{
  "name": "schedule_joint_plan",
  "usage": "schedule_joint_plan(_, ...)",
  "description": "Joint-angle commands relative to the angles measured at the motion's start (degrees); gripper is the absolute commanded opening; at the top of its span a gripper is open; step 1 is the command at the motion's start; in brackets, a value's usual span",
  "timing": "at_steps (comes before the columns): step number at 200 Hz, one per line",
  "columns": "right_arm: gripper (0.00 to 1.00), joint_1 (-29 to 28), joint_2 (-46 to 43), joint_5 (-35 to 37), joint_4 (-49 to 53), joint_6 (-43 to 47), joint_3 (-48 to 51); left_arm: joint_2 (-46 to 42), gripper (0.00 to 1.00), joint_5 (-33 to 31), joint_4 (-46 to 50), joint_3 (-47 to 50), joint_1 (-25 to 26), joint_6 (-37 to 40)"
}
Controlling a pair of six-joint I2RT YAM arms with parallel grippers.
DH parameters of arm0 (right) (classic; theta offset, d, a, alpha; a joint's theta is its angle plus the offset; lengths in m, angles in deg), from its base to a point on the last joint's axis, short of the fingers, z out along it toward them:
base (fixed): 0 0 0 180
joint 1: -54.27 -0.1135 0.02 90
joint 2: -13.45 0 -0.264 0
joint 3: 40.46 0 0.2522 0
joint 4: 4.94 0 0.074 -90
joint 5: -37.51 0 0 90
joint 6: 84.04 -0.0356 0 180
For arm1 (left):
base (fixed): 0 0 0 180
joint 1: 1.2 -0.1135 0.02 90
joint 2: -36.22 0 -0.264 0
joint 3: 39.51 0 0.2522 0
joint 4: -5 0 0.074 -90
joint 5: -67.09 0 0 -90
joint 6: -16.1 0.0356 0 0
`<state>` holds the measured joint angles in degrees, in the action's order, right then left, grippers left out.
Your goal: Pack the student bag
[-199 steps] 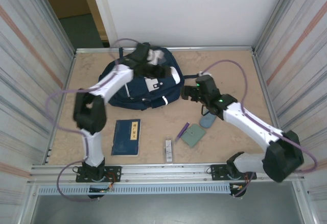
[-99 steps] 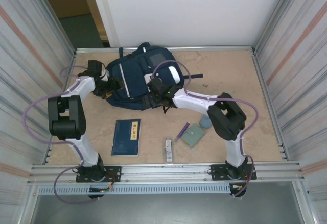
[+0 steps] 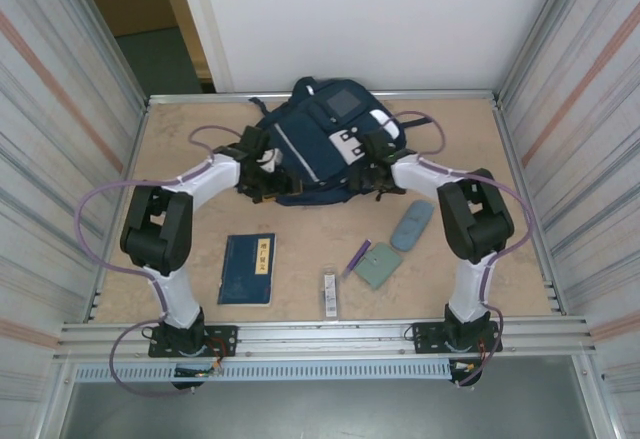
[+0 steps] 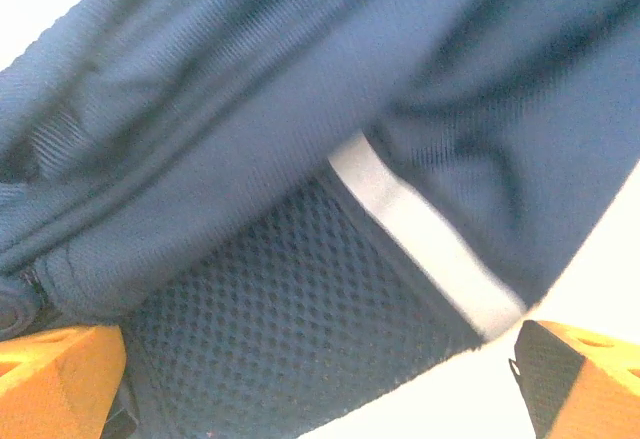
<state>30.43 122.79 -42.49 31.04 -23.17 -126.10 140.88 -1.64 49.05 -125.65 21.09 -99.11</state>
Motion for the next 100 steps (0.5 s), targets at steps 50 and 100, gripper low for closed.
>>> schedule_joint_plan(50,0.99,5.0,-10.0,-19.6,3.6,2.4,1.9,-10.1,0.76,-0.6,2.0,1.8,-3.4,-5.7)
schedule_joint_plan(100,0.81,2.7,-12.5,-28.1,3.5,3.8,5.1,-1.7,0.68,-0.1,-4.4,0.0,-9.0,-8.0)
